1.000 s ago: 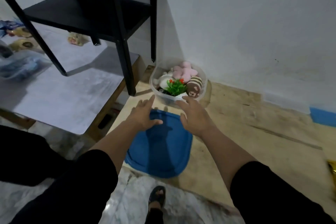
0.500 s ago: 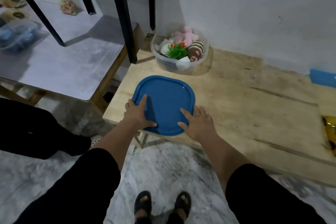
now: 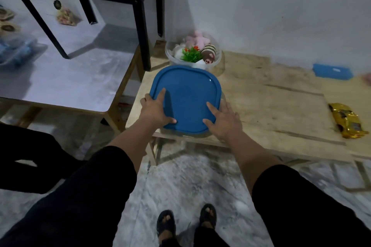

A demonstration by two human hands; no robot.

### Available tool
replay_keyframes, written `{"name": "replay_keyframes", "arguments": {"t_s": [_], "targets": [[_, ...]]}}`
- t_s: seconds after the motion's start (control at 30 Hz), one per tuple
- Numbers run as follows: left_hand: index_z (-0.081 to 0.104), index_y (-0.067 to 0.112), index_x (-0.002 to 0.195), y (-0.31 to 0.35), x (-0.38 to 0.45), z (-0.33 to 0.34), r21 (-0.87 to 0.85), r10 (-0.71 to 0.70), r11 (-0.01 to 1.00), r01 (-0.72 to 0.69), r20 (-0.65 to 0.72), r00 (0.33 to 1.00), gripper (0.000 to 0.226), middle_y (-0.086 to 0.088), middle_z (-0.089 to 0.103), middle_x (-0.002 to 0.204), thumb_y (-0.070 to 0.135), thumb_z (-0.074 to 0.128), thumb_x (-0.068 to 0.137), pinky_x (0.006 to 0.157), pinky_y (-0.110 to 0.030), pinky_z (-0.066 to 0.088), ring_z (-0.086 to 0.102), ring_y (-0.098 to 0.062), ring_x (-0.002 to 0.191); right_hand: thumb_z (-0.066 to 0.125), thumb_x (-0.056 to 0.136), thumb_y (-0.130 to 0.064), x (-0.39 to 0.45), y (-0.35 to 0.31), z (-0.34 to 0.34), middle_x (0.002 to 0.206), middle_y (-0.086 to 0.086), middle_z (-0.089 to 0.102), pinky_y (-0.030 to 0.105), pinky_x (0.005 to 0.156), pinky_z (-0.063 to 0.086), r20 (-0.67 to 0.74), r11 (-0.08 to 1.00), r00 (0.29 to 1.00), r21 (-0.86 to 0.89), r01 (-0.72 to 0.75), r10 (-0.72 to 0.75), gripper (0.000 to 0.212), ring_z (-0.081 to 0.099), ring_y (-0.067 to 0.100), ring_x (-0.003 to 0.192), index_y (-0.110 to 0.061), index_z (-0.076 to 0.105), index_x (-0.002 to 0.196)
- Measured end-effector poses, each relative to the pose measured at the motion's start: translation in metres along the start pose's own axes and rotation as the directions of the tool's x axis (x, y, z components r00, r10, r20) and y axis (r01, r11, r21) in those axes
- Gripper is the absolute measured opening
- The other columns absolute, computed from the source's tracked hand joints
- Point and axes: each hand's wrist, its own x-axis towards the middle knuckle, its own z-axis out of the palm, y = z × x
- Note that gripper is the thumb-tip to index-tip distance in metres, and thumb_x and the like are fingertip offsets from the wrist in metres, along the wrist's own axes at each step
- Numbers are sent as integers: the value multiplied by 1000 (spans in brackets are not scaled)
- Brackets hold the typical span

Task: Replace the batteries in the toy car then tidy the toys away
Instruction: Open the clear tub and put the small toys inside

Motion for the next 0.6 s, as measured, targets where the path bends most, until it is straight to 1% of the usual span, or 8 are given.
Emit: {"name": "replay_keyframes", "arguments": {"t_s": [0.13, 0.23, 0.33, 0.43, 0.53, 0.6], "targets": [[4, 33, 150, 9, 8, -21, -62, 47, 997, -53, -93, 995, 110, -20, 17, 148, 48, 78, 70, 105, -46, 35, 21, -38, 135, 34, 94, -55, 5, -4, -27, 159, 7, -8, 51, 115, 9, -81, 1000, 997, 24, -9, 11, 63, -9, 25, 146, -40, 6, 148], [6, 32, 150, 22, 19, -35, -65, 76, 994, -85, -124, 989, 108, -20, 16, 148, 47, 78, 71, 105, -45, 36, 22, -37, 135, 34, 94, -56, 19, 0, -43, 159, 7, -6, 51, 114, 11, -117, 999, 993, -19, -30, 27, 64, -8, 26, 146, -39, 5, 148], [6, 32, 150, 36, 37, -47, -47, 98, 993, -104, -131, 987, 107, -21, 15, 149, 48, 76, 72, 106, -45, 33, 19, -38, 136, 33, 94, -56, 39, 8, -60, 159, 8, -6, 51, 114, 11, -126, 999, 991, -34, -41, 37, 64, -8, 26, 146, -39, 2, 148], [5, 33, 150, 51, 61, -54, -50, 85, 995, -92, -121, 989, 106, -21, 11, 151, 47, 76, 73, 108, -46, 30, 13, -39, 139, 32, 95, -56, 66, 16, -75, 159, 7, -8, 52, 114, 10, -119, 999, 992, -33, -41, 37, 64, -9, 25, 146, -40, 0, 148], [3, 34, 150, 63, 92, -58, -54, 77, 995, -84, -124, 989, 107, -23, 8, 153, 48, 76, 73, 110, -48, 27, 8, -40, 140, 32, 94, -56, 100, 25, -84, 159, 8, -6, 51, 114, 12, -130, 999, 991, -44, -20, 14, 63, -9, 26, 146, -43, 0, 147], [1, 34, 150, 69, 113, -61, -37, 61, 997, -66, -112, 992, 107, -24, 6, 154, 51, 74, 73, 111, -48, 24, 5, -40, 141, 33, 94, -56, 127, 28, -90, 158, 10, -4, 52, 113, 14, -129, 999, 991, -46, 9, -15, 62, -8, 28, 145, -47, 0, 145]]}}
